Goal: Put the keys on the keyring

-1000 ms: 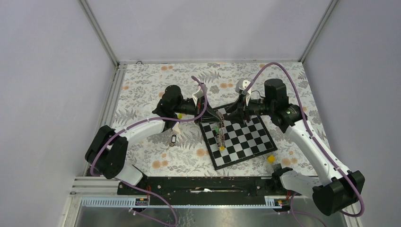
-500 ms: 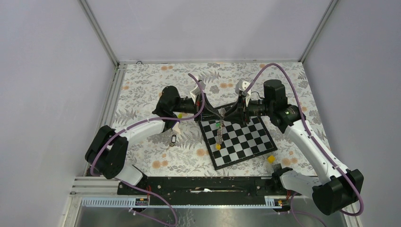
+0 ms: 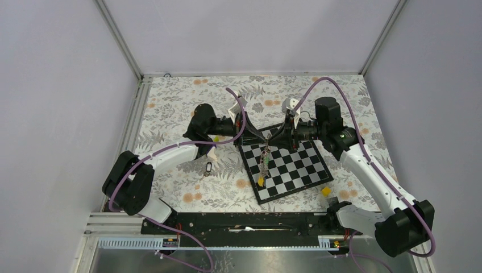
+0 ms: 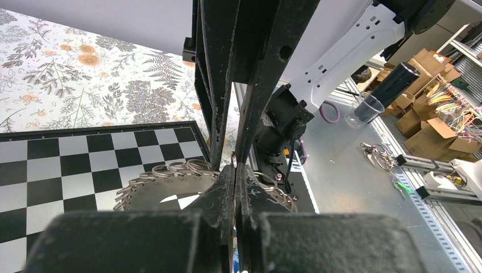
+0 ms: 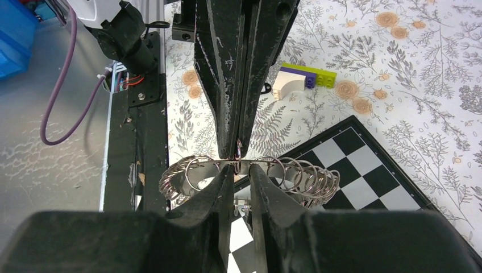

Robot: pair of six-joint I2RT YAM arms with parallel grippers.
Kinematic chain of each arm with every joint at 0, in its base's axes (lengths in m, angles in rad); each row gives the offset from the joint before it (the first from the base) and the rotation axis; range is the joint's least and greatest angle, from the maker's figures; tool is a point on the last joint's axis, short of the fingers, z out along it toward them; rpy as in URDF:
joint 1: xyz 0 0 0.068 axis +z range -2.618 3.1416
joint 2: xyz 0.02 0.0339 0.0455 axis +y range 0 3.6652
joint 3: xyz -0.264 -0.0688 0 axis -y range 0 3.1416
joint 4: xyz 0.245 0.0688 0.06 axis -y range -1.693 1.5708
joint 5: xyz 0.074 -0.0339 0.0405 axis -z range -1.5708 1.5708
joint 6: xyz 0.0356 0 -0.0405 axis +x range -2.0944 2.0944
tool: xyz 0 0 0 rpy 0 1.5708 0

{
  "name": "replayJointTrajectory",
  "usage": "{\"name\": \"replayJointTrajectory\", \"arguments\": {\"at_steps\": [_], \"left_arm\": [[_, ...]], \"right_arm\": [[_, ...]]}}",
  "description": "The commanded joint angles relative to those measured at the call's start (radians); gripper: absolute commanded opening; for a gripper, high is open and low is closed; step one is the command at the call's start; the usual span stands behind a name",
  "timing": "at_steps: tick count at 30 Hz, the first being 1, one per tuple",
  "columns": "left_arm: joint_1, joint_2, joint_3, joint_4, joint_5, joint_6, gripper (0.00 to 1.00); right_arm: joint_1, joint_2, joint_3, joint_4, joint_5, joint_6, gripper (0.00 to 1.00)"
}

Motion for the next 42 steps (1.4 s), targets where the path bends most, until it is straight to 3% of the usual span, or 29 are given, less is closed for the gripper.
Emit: {"name": "replayJointTrajectory", "arguments": {"at_steps": [1, 5, 10, 15, 18, 21, 30, 42], "left_arm": [[0.003, -0.02, 0.005, 0.102, -0.019, -0.019, 0.0], [0.003, -0.022, 0.0, 0.103, -0.018, -0.006, 0.0], [0.005, -0.044, 0.016, -0.02, -0.011, 0.116, 0.05], [0.005, -0.051, 0.124, -0.348, -0.009, 0.391, 0.27], [0.005, -0.048, 0.191, -0.535, -0.021, 0.554, 0.36], [0.005, -0.047, 0.226, -0.619, -0.019, 0.631, 0.41], [-0.008, -0.03, 0.247, -0.691, 0.02, 0.718, 0.41], [-0.045, -0.005, 0.26, -0.694, 0.001, 0.732, 0.32]], "right_arm": [[-0.004, 0.003, -0.004, 0.059, -0.037, 0.025, 0.2], [-0.004, 0.006, 0.007, 0.057, -0.04, 0.03, 0.0], [0.0, 0.011, 0.067, -0.04, -0.005, -0.035, 0.0], [0.043, 0.036, 0.132, -0.188, 0.087, -0.126, 0.0], [0.055, 0.048, 0.148, -0.224, 0.113, -0.136, 0.0], [0.063, 0.06, 0.161, -0.259, 0.132, -0.149, 0.0], [0.066, 0.075, 0.171, -0.263, 0.132, -0.137, 0.0], [0.068, 0.087, 0.156, -0.231, 0.127, -0.112, 0.0]]}}
